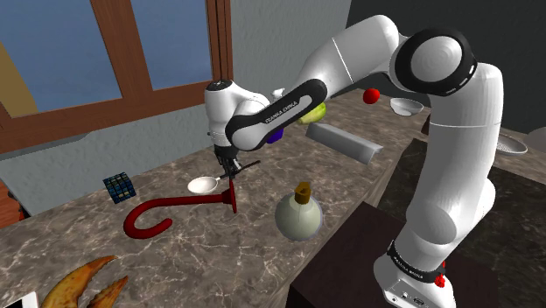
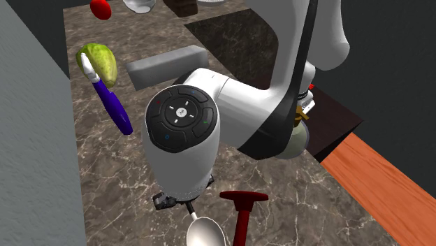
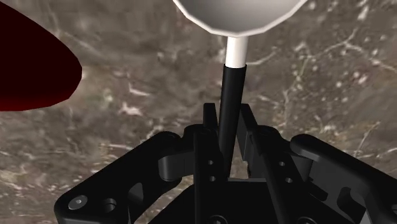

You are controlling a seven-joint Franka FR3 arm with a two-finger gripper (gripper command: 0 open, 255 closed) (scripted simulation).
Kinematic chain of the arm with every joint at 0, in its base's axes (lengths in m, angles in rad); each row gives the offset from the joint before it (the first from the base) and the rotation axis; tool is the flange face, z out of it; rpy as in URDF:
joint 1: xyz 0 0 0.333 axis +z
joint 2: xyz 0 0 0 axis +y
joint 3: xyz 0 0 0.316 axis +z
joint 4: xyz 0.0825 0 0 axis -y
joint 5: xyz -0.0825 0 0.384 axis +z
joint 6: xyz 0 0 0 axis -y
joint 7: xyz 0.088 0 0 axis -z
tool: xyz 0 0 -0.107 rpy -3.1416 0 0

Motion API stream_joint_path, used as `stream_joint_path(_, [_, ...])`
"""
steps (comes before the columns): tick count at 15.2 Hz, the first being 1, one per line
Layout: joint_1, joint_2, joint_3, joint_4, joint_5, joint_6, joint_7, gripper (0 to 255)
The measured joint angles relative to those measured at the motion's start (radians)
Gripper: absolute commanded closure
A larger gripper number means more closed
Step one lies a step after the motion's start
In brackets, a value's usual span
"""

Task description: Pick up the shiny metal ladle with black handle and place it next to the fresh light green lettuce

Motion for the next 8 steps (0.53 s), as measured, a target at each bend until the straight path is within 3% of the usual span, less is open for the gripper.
stream_joint_path(8, [-0.014, -0.033, 0.014, 0.012, 0.033, -0.035, -0.027, 255])
